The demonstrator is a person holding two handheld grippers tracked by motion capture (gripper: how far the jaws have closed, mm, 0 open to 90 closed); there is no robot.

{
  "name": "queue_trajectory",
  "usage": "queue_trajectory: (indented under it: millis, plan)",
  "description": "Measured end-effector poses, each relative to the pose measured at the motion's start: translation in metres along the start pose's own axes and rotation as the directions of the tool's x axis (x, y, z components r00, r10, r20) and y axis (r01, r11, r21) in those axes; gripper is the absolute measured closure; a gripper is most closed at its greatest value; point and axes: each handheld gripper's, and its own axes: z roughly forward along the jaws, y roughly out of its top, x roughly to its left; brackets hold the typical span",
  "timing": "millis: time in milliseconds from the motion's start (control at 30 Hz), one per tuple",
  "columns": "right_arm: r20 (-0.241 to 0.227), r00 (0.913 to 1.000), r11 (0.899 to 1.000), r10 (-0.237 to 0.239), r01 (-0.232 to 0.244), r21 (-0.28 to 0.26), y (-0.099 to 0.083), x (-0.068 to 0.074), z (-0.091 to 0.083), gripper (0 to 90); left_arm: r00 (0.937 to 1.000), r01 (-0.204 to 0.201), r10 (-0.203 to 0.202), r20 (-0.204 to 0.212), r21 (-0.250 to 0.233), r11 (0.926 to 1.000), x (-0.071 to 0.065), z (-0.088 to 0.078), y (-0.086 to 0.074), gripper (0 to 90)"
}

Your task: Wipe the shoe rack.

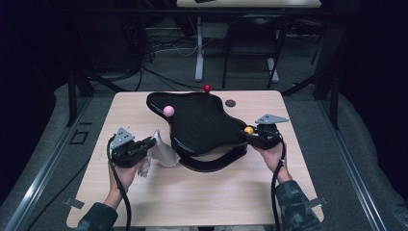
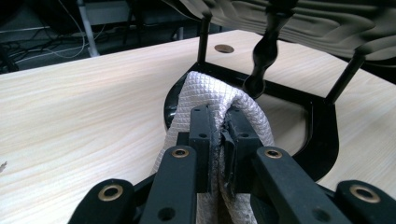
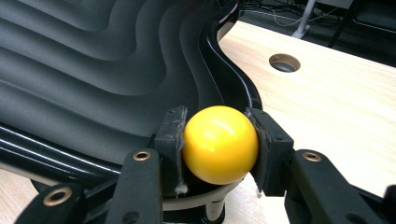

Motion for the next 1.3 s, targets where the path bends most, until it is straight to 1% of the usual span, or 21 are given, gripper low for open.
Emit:
queue_trajectory:
  millis: [233, 433, 500, 533, 567, 600, 633, 667, 700, 767, 800, 833, 867, 933, 967, 1000, 1033, 1133, 1233, 1300]
  plan:
    - [-0.026, 0.9995, 1.0, -0.02, 0.021, 0.024, 0.005, -0.01, 0.002, 59.7, 1.0, 0.006, -0.006, 0.0, 0.005, 1.0, 0.001, -0.002, -0.002, 82.8]
    - [-0.027, 0.9996, 1.0, -0.006, 0.006, 0.023, 0.007, -0.02, 0.007, 59.4, 1.0, -0.001, 0.001, 0.007, 0.024, 0.9997, -0.001, -0.001, -0.005, 82.7]
    - [0.003, 1.0, 0.999, 0.002, -0.002, 0.037, 0.01, -0.022, 0.009, 58.0, 1.0, -0.002, 0.002, 0.008, 0.027, 0.9996, -0.001, -0.001, -0.005, 82.7]
    - [0.022, 0.9997, 0.999, 0.009, -0.01, 0.046, 0.012, -0.024, 0.01, 54.5, 1.0, -0.003, 0.003, 0.009, 0.027, 0.9996, -0.001, -0.001, -0.005, 82.7]
    - [0.035, 0.9991, 0.998, 0.026, -0.028, 0.058, 0.014, -0.025, 0.011, 52.1, 0.9999, -0.003, 0.002, 0.011, 0.025, 0.9997, -0.002, 0.0, -0.005, 82.7]
    - [0.048, 0.9983, 0.997, 0.033, -0.036, 0.062, 0.015, -0.027, 0.012, 51.2, 0.9999, -0.003, 0.002, 0.012, 0.023, 0.9997, -0.002, 0.0, -0.005, 82.7]
    - [0.058, 0.9974, 0.997, 0.042, -0.046, 0.067, 0.016, -0.028, 0.013, 47.7, 0.9999, -0.004, 0.004, 0.015, 0.027, 0.9996, -0.002, 0.0, -0.005, 82.7]
    - [0.086, 0.9943, 0.994, 0.064, -0.071, 0.081, 0.018, -0.028, 0.013, 45.6, 0.9999, -0.005, 0.005, 0.016, 0.027, 0.9996, -0.003, 0.0, -0.005, 82.7]
    - [0.094, 0.9921, 0.992, 0.083, -0.091, 0.087, 0.019, -0.026, 0.013, 45.8, 0.9999, -0.005, 0.004, 0.015, 0.029, 0.9996, -0.003, 0.0, -0.005, 82.7]
    - [0.127, 0.9868, 0.99, 0.1, -0.112, 0.087, 0.018, -0.021, 0.011, 47.3, 0.9999, -0.004, 0.004, 0.016, 0.028, 0.9996, -0.003, 0.0, -0.005, 82.7]
    - [0.133, 0.9843, 0.988, 0.116, -0.127, 0.082, 0.017, -0.019, 0.01, 48.6, 0.9998, -0.005, 0.004, 0.017, 0.029, 0.9996, -0.003, 0.0, -0.005, 82.6]
    - [0.139, 0.9801, 0.985, 0.141, -0.153, 0.077, 0.017, -0.017, 0.009, 49.2, 0.9998, -0.007, 0.007, 0.017, 0.029, 0.9996, -0.003, 0.0, -0.004, 82.6]
    - [0.146, 0.978, 0.984, 0.149, -0.161, 0.075, 0.017, -0.016, 0.009, 51.5, 0.9998, -0.006, 0.006, 0.018, 0.026, 0.9996, -0.003, 0.0, -0.004, 82.6]
    - [0.15, 0.9776, 0.984, 0.147, -0.16, 0.073, 0.017, -0.013, 0.01, 58.7, 0.9998, -0.009, 0.008, 0.018, 0.023, 0.9997, -0.004, 0.0, -0.004, 82.6]
    - [0.162, 0.9765, 0.985, 0.142, -0.155, 0.071, 0.017, -0.012, 0.011, 59.2, 0.9998, -0.009, 0.009, 0.017, 0.023, 0.9997, -0.005, 0.0, -0.004, 82.6]
    - [0.174, 0.9768, 0.988, 0.126, -0.14, 0.073, 0.018, -0.011, 0.012, 59.4, 0.9998, -0.007, 0.007, 0.018, 0.018, 0.9998, -0.006, -0.001, -0.003, 82.6]
    - [0.174, 0.9768, 0.988, 0.126, -0.14, 0.073, 0.018, -0.011, 0.012, 59.4, 0.9998, -0.007, 0.007, 0.018, 0.018, 0.9998, -0.006, -0.001, -0.003, 82.6]
    - [0.192, 0.974, 0.99, 0.121, -0.133, 0.052, 0.019, -0.015, 0.017, 59.7, 0.9997, -0.012, 0.012, 0.022, 0.012, 0.9999, -0.008, -0.001, -0.002, 82.7]
    - [0.203, 0.973, 0.991, 0.111, -0.125, 0.057, 0.022, -0.019, 0.022, 59.6, 0.9996, -0.018, 0.018, 0.02, 0.004, 0.9998, -0.011, -0.002, 0.0, 82.6]
    - [0.202, 0.9731, 0.99, 0.111, -0.125, 0.06, 0.024, -0.021, 0.025, 59.4, 0.9996, -0.028, 0.028, 0.007, -0.013, 0.9995, -0.013, -0.003, 0.002, 82.7]
